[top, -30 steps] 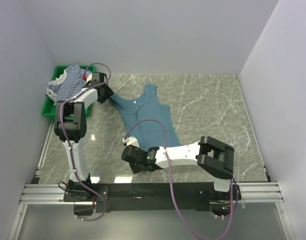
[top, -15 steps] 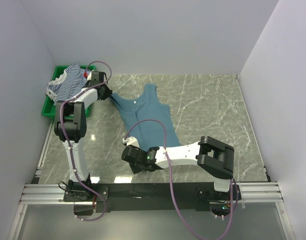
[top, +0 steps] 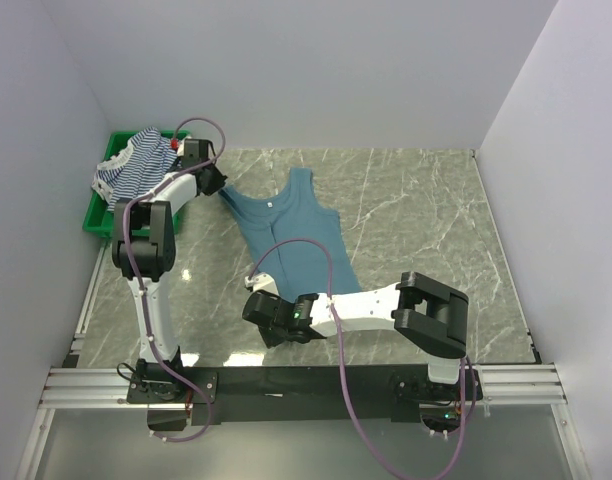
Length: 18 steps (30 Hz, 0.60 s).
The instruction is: Fold and stack the tank tops
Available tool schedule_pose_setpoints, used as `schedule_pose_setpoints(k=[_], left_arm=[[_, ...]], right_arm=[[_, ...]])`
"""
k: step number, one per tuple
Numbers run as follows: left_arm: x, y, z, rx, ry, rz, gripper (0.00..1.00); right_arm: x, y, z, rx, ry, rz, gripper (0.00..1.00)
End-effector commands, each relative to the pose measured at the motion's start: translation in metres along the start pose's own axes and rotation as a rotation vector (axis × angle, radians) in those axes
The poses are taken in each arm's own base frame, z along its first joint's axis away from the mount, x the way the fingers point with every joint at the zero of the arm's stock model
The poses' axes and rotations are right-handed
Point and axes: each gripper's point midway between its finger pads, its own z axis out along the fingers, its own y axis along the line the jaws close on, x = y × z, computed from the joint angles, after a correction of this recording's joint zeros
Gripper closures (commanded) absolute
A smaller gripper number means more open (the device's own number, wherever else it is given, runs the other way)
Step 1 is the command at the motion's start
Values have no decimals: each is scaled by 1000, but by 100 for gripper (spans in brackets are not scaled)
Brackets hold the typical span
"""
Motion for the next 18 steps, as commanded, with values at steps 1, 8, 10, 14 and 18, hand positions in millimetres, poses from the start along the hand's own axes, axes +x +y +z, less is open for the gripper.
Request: schedule_pose_setpoints(k=[1, 8, 10, 14, 18], left_arm=[[-14, -16, 0, 50, -19, 9, 98], [-40, -15, -26, 26, -105, -14, 57], [-45, -12, -30, 18, -117, -15, 56], [-46, 1, -31, -13, -111, -27, 56], [-31, 17, -22, -28, -65, -29, 56]], right_arm=[[11, 1, 3, 10, 40, -21, 100], [11, 1, 4, 7, 41, -19, 100], [11, 1, 3, 6, 40, -19, 100], [11, 1, 4, 8, 40, -19, 100], [12, 1, 6, 6, 43, -15, 100]])
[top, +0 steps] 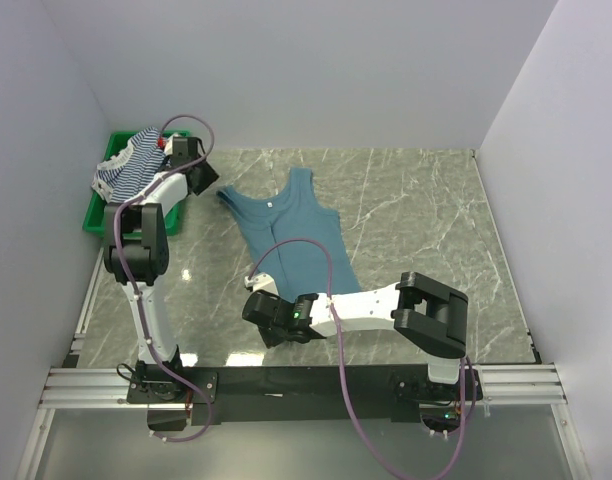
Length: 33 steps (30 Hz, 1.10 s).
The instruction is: Fold and stack the tank tops
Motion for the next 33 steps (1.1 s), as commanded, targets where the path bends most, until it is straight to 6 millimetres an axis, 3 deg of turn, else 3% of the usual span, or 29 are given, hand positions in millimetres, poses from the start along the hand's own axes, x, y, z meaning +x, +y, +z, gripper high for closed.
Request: schedule_pose_setpoints(k=[1, 5, 15, 33], left_arm=[[-4, 3, -7, 8, -4, -3, 56], [13, 8, 0, 22, 39, -1, 53], [24, -4, 10, 117, 63, -16, 46], [28, -10, 17, 145, 80, -13, 65]], right_arm=[[12, 1, 5, 3, 42, -16, 100], [12, 1, 5, 5, 43, -16, 100], [14, 1, 7, 8, 50, -15, 100], [16, 2, 11, 7, 61, -16, 100]])
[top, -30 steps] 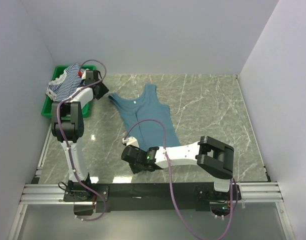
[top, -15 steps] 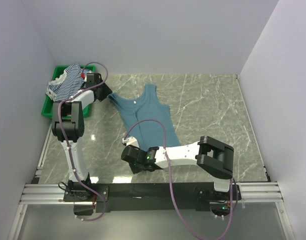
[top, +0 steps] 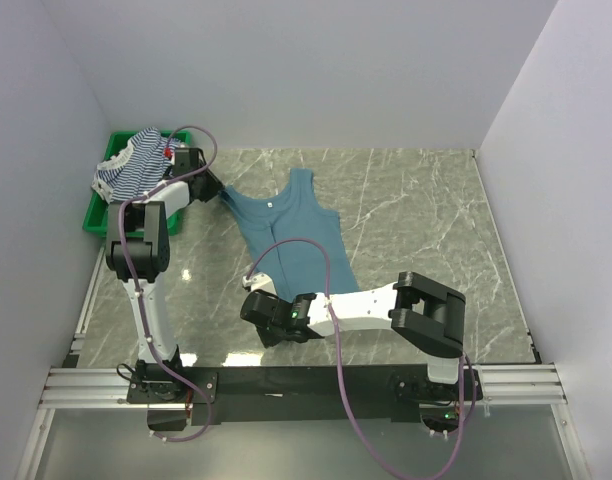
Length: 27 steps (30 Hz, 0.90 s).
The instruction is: Fold and stack the tank tops
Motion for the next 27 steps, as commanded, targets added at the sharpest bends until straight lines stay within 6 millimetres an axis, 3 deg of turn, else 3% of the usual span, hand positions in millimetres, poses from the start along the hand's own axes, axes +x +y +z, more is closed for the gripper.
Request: schedule_pose_setpoints(k=[1, 9, 16, 27], left_arm=[[-6, -12, 3, 40, -13, 18, 67], [-4, -18, 4, 45, -7, 29, 79], [-5, -29, 5, 43, -11, 25, 99], [-5, -55, 11, 18, -8, -25, 99]], right_arm=[[18, -3, 9, 17, 62, -16, 100], [20, -1, 10, 12, 65, -18, 100], [21, -2, 10, 11, 65, -17, 100], [24, -2, 8, -6, 63, -11, 100]])
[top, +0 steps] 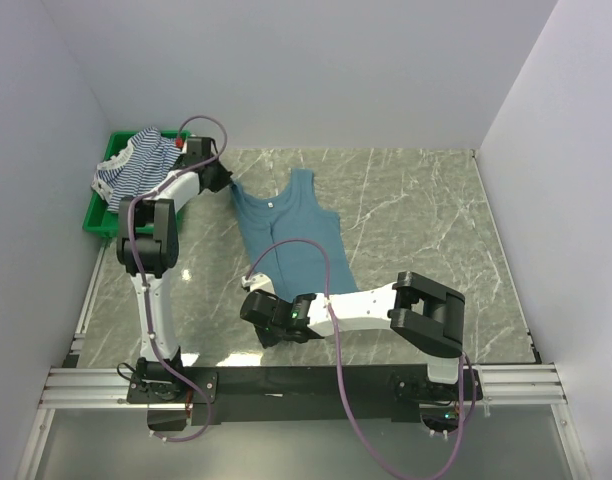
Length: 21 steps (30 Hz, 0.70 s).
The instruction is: Fold and stack the tank tops
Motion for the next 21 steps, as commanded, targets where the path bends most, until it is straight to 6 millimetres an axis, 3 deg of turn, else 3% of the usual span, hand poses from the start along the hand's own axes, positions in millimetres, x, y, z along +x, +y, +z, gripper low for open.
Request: schedule_pose_setpoints(k=[1, 7, 13, 21], left_arm=[[-7, -21, 2, -10, -16, -16, 100], [-4, -22, 6, -82, -36, -23, 100], [-2, -26, 13, -117, -46, 5, 99], [6, -40, 18, -113, -47, 44, 99]], right_arm=[[27, -8, 6, 17, 69, -18, 100], [28, -5, 1, -20, 58, -14, 100], [30, 10, 0, -82, 62, -35, 100], [13, 28, -15, -165, 9, -40, 100]])
